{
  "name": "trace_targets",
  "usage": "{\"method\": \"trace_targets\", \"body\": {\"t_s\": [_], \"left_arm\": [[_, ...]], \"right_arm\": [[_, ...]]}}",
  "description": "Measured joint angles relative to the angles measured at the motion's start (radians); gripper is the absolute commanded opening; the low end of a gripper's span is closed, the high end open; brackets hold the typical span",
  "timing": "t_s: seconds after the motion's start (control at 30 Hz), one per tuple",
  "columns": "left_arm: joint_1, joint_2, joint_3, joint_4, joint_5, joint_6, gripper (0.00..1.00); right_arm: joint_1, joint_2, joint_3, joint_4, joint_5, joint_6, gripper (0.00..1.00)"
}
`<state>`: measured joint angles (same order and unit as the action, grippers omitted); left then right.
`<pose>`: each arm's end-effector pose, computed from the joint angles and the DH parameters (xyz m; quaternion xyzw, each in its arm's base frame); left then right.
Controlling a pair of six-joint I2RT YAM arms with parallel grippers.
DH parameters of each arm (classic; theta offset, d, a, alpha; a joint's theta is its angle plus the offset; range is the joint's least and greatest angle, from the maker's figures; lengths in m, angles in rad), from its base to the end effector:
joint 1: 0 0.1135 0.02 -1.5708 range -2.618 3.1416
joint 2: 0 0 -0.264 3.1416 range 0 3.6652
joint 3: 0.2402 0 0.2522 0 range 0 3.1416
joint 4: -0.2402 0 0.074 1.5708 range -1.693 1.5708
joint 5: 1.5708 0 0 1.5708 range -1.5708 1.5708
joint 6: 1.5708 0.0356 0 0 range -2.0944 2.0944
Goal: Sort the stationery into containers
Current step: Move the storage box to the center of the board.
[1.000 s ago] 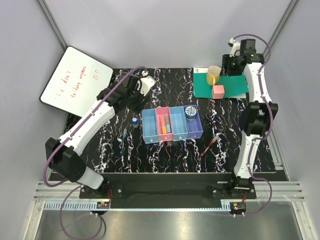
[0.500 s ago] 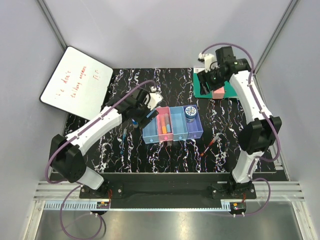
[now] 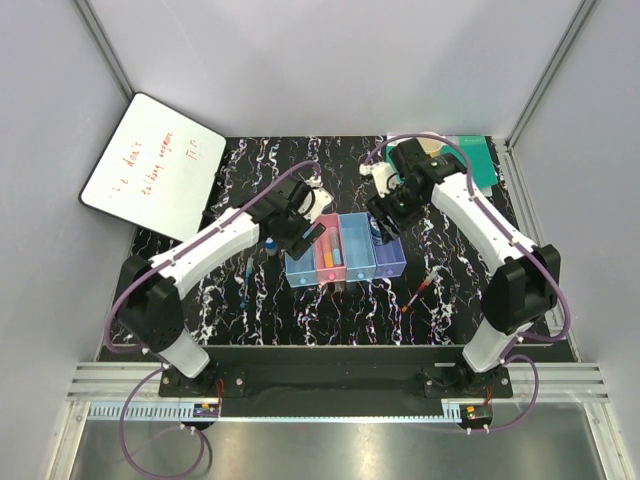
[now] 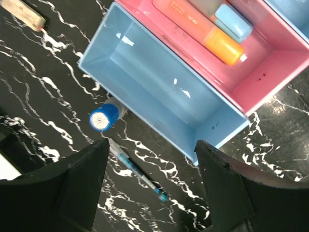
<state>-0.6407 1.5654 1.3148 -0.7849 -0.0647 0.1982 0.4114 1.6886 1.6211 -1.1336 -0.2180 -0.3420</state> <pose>0.2632 -0.1934 0.2807 0.3847 0.8838 -0.0276 0.2647 0.3074 0.1425 0.3176 -0.3780 0.9013 0.1132 0.1789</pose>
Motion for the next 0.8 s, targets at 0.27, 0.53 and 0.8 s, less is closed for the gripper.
{"method": "trace_targets", "body": {"t_s": [0.27,0.53,0.8], "left_arm": [[-0.008,0.154,0.097,-0.047,-0.025,-0.108,0.76],[-0.008,0.236,0.170,-0.056,-0.029,-0.140,0.76],[-0.010,0.283,0.203,-0.064,-0.027,-0.151,0.75]], "right_arm": [[0.040,0.135,0.036,0.023,-0.002,0.018,0.62],[0.040,0.230,0.054,0.054,-0.004,0.033,0.50],[0.040,0.232,0.043,0.087,-0.010,0.036,0.46]]}}
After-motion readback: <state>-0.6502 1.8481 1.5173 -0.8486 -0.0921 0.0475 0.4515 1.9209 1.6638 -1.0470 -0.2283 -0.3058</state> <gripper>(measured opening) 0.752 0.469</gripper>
